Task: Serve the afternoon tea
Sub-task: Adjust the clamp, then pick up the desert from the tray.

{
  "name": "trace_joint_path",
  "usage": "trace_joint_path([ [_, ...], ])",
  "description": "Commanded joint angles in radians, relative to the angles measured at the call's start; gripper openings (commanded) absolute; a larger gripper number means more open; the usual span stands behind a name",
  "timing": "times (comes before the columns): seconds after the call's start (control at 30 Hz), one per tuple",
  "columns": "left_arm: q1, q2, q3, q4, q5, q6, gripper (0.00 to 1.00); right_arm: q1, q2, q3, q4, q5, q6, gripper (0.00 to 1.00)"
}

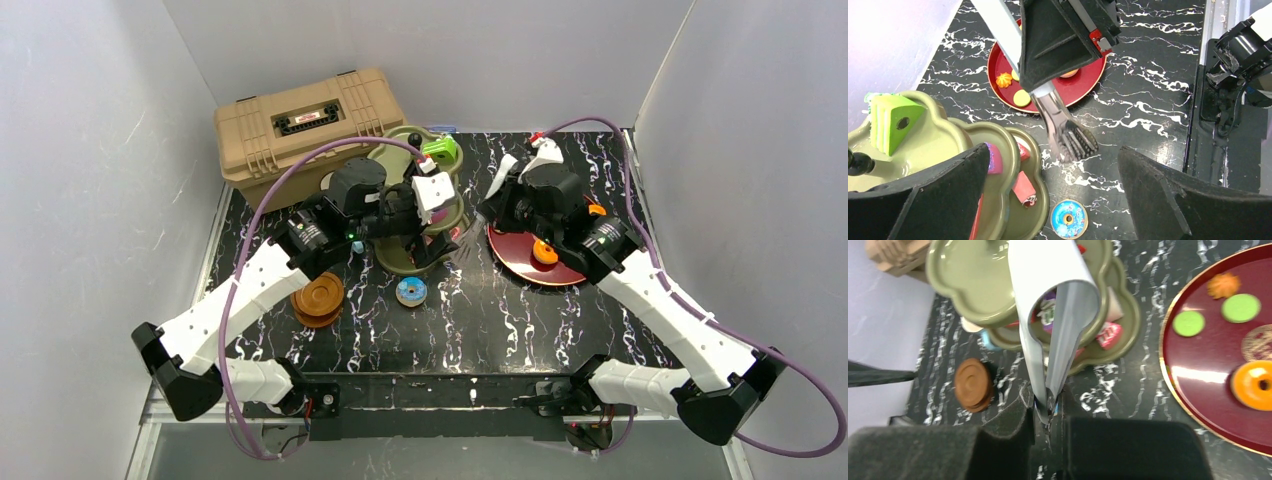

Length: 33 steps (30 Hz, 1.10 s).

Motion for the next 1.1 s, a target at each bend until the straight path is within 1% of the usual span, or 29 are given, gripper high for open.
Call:
trace_joint_path([
  [0.0,0.007,-0.042,0.025,-0.03,-0.001,-0.018,0.98,-0.006,-0.037,0.036,-0.036,0.152,-0.095,0.01],
  [0.13,0.007,-0.04,0.046,-0.041,-0.043,-0.026,0.98,-0.006,-0.083,0.008,-0.063,0.331,-0.199,0.01],
  [0.2,0.007,-0.039,0.064,-0.051,-0.104,-0.055,0.98,-0.007,-0.116,-0.025,-0.059,0.457,-0.25,0.01],
  [0.27,0.014,-0.037,0.089,-0.074,-0.135,-0.069,0.98,-0.007,-0.143,-0.069,-0.042,0.595,-0.303,0.01],
  [0.3,0.025,-0.035,0.103,-0.095,-0.144,-0.08,0.98,-0.007,-0.157,-0.099,-0.019,0.66,-0.329,0.01],
  [0.4,0.047,-0.036,0.135,-0.135,-0.161,-0.098,0.98,-0.008,-0.194,-0.188,0.099,0.784,-0.405,0.01],
  [0.47,0.054,-0.043,0.141,-0.148,-0.172,-0.096,0.98,-0.015,-0.199,-0.239,0.188,0.796,-0.441,0.02],
  [0.5,0.056,-0.049,0.14,-0.147,-0.18,-0.096,0.98,-0.019,-0.191,-0.257,0.227,0.8,-0.446,0.05],
  [0.6,0.067,-0.063,0.129,-0.144,-0.206,-0.101,0.98,-0.041,-0.158,-0.285,0.274,0.831,-0.445,0.05],
  [0.67,0.073,-0.075,0.115,-0.127,-0.22,-0.106,0.98,-0.07,-0.153,-0.313,0.339,0.834,-0.462,0.06],
  [0.77,0.083,-0.09,0.093,-0.097,-0.227,-0.112,0.98,-0.141,-0.15,-0.353,0.427,0.804,-0.486,0.08],
  [0.9,0.091,-0.082,0.102,-0.109,-0.235,-0.131,0.98,-0.257,-0.101,-0.368,0.468,0.747,-0.484,0.11],
  [1.07,0.1,-0.078,0.108,-0.12,-0.241,-0.145,0.98,-0.366,-0.04,-0.375,0.538,0.676,-0.492,0.15],
])
